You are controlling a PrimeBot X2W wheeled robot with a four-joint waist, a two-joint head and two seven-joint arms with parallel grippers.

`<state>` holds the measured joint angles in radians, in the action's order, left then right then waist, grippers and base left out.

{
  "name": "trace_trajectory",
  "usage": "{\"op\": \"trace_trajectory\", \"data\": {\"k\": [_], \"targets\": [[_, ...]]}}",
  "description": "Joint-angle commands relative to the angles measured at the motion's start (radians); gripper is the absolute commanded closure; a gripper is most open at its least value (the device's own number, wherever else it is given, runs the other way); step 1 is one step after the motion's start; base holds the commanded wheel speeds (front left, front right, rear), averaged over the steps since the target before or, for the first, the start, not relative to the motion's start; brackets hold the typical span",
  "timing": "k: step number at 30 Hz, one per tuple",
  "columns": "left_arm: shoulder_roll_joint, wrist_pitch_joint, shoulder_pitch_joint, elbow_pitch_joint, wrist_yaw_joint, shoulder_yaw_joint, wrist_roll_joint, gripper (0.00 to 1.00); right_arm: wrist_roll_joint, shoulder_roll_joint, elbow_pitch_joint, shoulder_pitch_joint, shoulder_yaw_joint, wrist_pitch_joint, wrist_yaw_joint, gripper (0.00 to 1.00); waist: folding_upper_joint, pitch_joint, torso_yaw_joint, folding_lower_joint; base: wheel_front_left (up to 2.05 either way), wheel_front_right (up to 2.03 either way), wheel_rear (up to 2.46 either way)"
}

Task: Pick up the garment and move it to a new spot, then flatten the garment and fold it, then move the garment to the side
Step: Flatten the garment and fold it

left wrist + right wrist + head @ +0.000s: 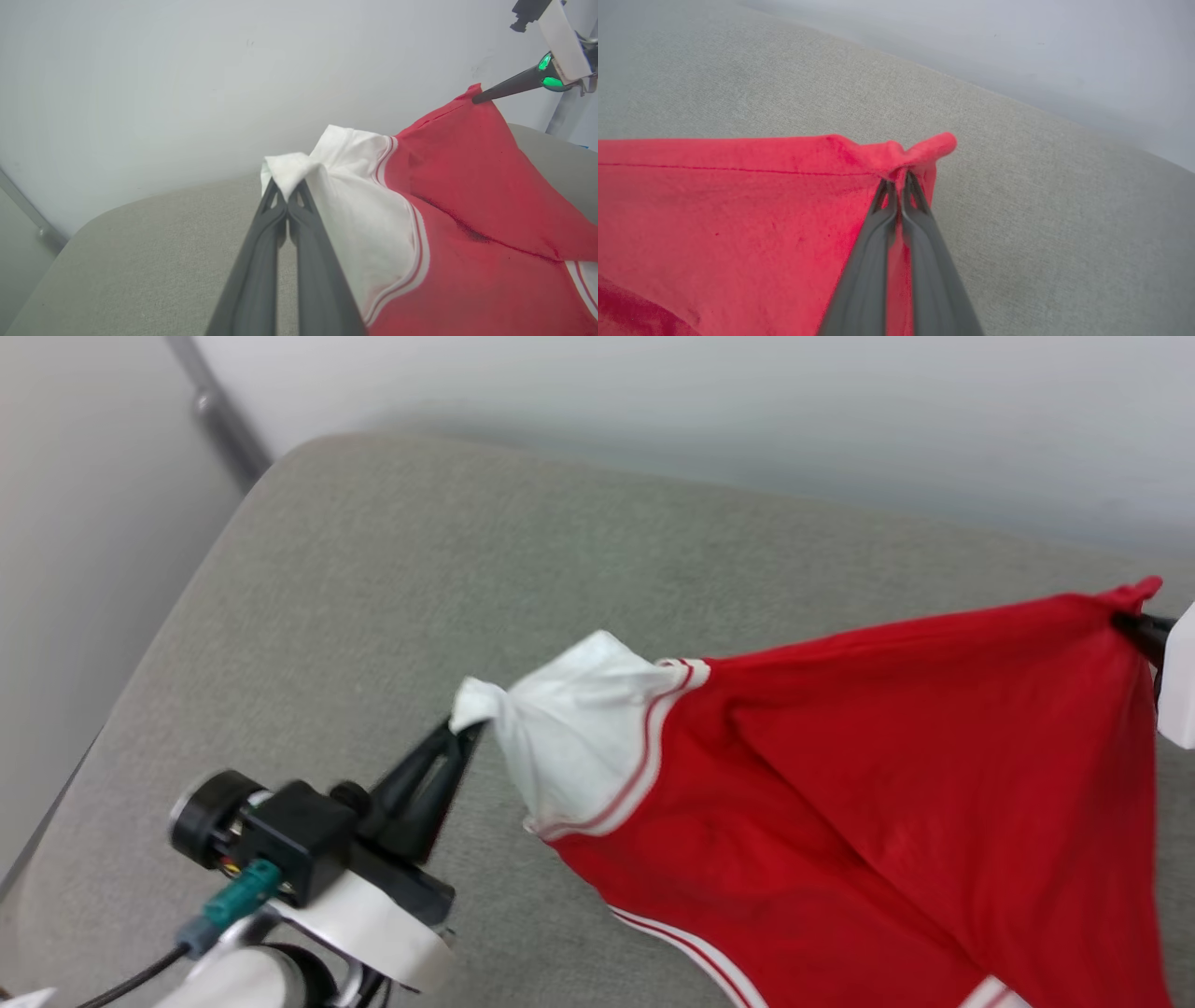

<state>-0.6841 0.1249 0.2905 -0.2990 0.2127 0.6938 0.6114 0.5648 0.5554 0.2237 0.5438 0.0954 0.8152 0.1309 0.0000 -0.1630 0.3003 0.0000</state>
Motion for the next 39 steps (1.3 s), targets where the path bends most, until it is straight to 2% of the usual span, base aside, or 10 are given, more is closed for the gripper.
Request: {"op": "trace_trajectory", "data": {"k": [1, 8, 15, 19, 29, 31, 32, 39], "targets": [[-0.011, -0.002, 0.017, -0.015, 0.010, -0.017, 0.000, 1.00, 0.010, 0.009, -0.015, 0.010, 0.000, -0.017, 0.000, 1.00, 0.0000, 0.065, -0.068, 0.0000, 0.00, 0.00, 0.00], [-0.089, -0.030, 0.075, -0.113, 0.045, -0.115, 0.009, 1.00, 0.067, 0.022, -0.157, 0.027, -0.038, -0.054, 0.000, 1.00, 0.0000, 0.129, -0.165, 0.0000, 0.00, 0.00, 0.00], [-0.154, -0.064, 0.200, -0.167, 0.021, -0.195, -0.002, 1.00, 0.107, -0.010, -0.341, 0.034, -0.101, -0.045, 0.000, 1.00, 0.0000, 0.161, -0.241, 0.0000, 0.00, 0.00, 0.00], [-0.182, -0.073, 0.259, -0.193, 0.031, -0.247, -0.002, 1.00, 0.129, -0.038, -0.418, 0.037, -0.108, -0.030, 0.000, 1.00, 0.0000, 0.177, -0.287, 0.0000, 0.00, 0.00, 0.00], [-0.227, -0.103, 0.395, -0.226, 0.023, -0.334, 0.006, 1.00, 0.149, -0.057, -0.517, 0.085, -0.140, -0.024, 0.000, 1.00, 0.0000, 0.154, -0.341, 0.0000, 0.00, 0.00, 0.00], [-0.235, -0.115, 0.436, -0.227, 0.015, -0.347, 0.008, 1.00, 0.155, -0.056, -0.525, 0.102, -0.143, -0.032, 0.000, 1.00, 0.0000, 0.130, -0.347, 0.0000, 0.00, 0.00, 0.00], [-0.244, -0.133, 0.506, -0.210, -0.004, -0.366, 0.014, 1.00, 0.135, -0.055, -0.531, 0.137, -0.137, -0.051, 0.000, 1.00, 0.0000, 0.086, -0.358, 0.0000, 0.00, 0.00, 0.00], [-0.256, -0.161, 0.731, -0.099, -0.095, -0.364, -0.011, 1.00, 0.086, -0.066, -0.485, 0.283, -0.115, -0.106, 0.000, 1.00, 0.0000, -0.069, -0.378, 0.0000, 0.00, 0.00, 0.00]]}}
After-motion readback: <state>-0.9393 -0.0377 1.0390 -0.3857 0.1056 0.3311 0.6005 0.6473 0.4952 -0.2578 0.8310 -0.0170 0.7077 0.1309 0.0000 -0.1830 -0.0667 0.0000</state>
